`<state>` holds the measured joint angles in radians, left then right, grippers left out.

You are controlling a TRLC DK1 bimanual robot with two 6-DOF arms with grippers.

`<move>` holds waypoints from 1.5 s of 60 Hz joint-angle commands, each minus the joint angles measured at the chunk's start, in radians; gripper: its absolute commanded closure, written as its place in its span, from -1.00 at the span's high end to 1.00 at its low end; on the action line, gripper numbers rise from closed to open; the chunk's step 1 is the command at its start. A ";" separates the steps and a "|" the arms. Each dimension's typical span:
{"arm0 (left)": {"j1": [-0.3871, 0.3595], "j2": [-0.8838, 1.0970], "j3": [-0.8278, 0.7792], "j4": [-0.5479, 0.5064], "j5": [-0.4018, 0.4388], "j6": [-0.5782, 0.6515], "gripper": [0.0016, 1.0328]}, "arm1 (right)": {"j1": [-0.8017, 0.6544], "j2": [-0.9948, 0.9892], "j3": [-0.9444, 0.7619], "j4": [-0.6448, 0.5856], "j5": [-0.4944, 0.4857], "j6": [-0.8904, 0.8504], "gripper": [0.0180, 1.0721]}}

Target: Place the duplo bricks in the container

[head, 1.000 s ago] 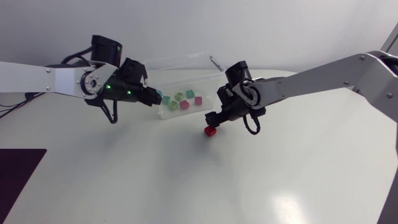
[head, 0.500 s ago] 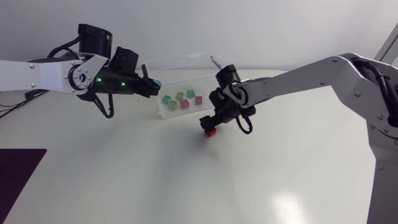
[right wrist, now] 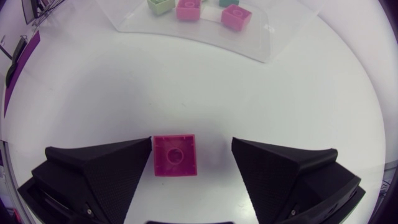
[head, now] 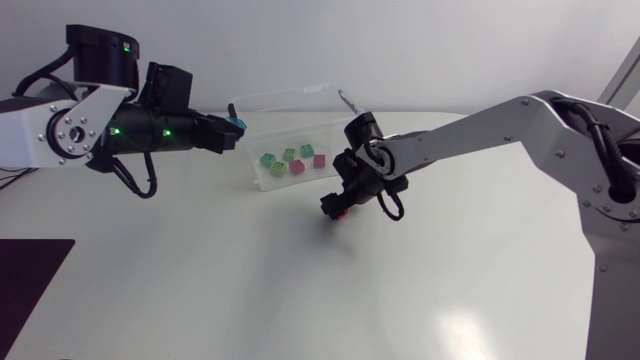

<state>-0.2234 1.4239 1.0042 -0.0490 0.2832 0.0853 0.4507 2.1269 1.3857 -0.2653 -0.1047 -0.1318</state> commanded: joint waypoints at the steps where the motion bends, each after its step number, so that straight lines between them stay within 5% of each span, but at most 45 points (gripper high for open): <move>1: 0.013 0.006 0.040 0.012 0.008 -0.024 -0.63 | 0.005 0.039 -0.014 -0.006 -0.004 -0.015 0.60; 23: 0.010 0.349 0.326 0.097 0.002 -0.045 -0.63 | 0.022 0.008 -0.065 0.015 -0.009 -0.026 -0.36; 39: 0.009 0.486 0.412 0.144 -0.029 -0.050 -0.56 | 0.016 -0.091 -0.137 0.031 -0.007 -0.037 -0.37; 43: 0.010 0.501 0.422 0.149 -0.035 -0.052 -0.30 | 0.016 -0.130 -0.145 0.029 -0.007 -0.031 -0.39; 49: 0.010 0.510 0.433 0.149 -0.044 -0.052 0.49 | 0.020 -0.197 -0.145 0.018 -0.004 -0.022 -0.39; 56: 0.009 0.489 0.416 0.149 -0.052 -0.050 0.91 | 0.023 -0.259 -0.131 0.014 0.002 -0.003 -0.39; 90: 0.058 0.141 0.125 0.041 -0.111 -0.024 0.91 | 0.025 -0.254 0.121 0.037 0.092 0.080 -0.39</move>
<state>-0.1768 1.6299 1.1976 0.0048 0.1802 0.0528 0.4698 1.8423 1.4540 -0.2359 -0.0257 -0.0807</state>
